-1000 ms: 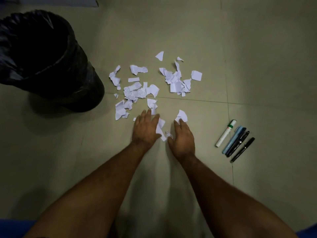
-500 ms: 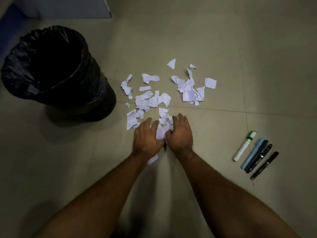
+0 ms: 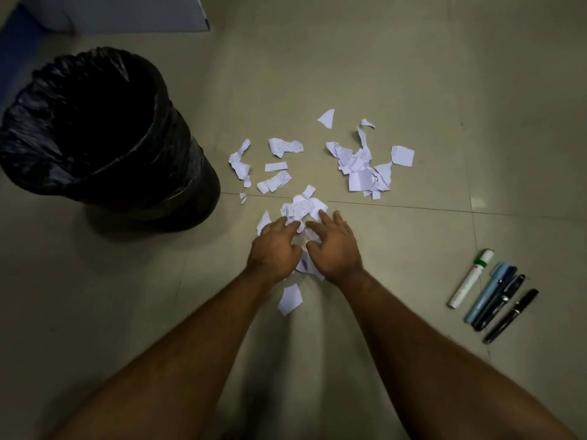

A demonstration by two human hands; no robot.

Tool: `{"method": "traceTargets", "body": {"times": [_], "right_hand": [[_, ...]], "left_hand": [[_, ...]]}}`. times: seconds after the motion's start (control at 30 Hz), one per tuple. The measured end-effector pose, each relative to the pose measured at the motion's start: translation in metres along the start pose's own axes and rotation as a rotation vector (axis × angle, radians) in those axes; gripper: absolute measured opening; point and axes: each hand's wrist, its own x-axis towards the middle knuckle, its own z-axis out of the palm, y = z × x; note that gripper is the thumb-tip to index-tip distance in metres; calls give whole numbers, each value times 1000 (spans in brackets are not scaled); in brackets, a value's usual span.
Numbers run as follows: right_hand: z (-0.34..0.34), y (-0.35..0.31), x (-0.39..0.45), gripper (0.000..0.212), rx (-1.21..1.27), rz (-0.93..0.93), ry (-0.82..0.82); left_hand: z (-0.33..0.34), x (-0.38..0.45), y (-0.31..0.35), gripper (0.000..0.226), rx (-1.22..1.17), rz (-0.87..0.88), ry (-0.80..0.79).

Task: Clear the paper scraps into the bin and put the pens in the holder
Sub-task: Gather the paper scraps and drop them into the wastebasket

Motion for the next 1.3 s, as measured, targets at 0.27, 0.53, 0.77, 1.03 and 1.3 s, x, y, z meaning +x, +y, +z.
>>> {"method": "traceTargets", "body": {"times": [0.27,0.53,0.77,1.03,1.3], "right_hand": [[-4,11,-61,72,-176,32,142],[-7,25,-55,80,-278,-50,41],[-10,6,-39,41,-255,-50,-78],[2,12,-47,20,-138,-58,65],[-3,1,-48,15,360,339,190]], "left_hand": [[10,-32,1,100,99,-99,-103],[19,-34,19,105,344,-9,-396],[27,-52,10,36,238,82,-109],[16,-48,18,27,-57,-203,140],[-15,-43,32,22,-233,-291,227]]}}
